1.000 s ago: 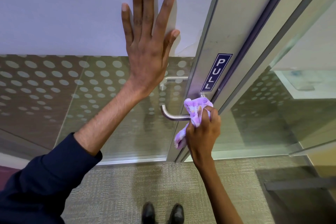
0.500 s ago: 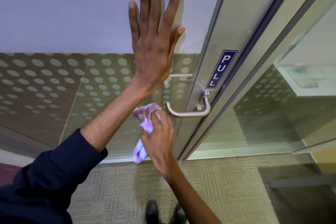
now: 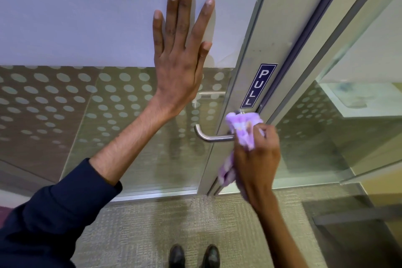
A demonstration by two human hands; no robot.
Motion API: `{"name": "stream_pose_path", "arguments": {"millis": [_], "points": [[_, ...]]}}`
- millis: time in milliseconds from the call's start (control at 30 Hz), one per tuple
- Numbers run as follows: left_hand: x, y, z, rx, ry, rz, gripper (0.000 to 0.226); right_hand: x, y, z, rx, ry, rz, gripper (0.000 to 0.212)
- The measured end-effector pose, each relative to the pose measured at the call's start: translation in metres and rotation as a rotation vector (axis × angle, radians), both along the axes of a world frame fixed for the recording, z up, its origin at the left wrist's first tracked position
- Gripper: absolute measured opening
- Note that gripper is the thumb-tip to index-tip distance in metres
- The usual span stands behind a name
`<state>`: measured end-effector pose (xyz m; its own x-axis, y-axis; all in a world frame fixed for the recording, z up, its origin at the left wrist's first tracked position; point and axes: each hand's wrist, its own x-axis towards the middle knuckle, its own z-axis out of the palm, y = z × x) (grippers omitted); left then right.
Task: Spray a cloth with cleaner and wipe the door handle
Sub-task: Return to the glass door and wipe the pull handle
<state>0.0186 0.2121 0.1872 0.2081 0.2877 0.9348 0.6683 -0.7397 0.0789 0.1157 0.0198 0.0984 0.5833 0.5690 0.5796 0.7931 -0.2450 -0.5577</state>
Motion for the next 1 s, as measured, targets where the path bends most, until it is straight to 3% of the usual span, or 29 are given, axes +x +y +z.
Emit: {"name": "stream_pose_path", "arguments": {"millis": [167,267,400,500,633,733,800,1000], "points": [[0.0,-0.001,-0.001,0.004,-0.018,-0.01,0.055,0.04,0.022,-0.001,-0.4,0.077,-0.069,0.029],[-0.002,-0.001,-0.001,0.003,-0.005,0.0,0.054,0.043,0.026,-0.003,-0.443,0.057,-0.022,0.031],[0.001,-0.004,0.0,-0.01,-0.01,-0.005,0.054,0.045,0.023,-0.004,-0.543,-0.119,0.031,0.03],[0.001,-0.004,0.001,-0.016,-0.016,-0.002,0.054,0.044,0.022,-0.005,-0.504,-0.126,0.072,0.026],[-0.001,-0.006,0.002,-0.027,-0.012,-0.014,0.054,0.015,0.016,-0.018,-0.283,-0.118,0.107,0.018],[-0.004,-0.007,0.003,-0.046,0.003,-0.031,0.056,-0.004,0.012,-0.027,-0.139,0.008,0.081,0.022],[-0.003,-0.009,0.004,-0.056,0.006,-0.041,0.057,-0.011,0.01,-0.031,-0.141,0.081,0.071,0.024],[-0.006,-0.01,0.004,-0.066,0.002,-0.06,0.057,-0.056,0.019,-0.035,-0.186,0.053,0.145,0.05]]}}
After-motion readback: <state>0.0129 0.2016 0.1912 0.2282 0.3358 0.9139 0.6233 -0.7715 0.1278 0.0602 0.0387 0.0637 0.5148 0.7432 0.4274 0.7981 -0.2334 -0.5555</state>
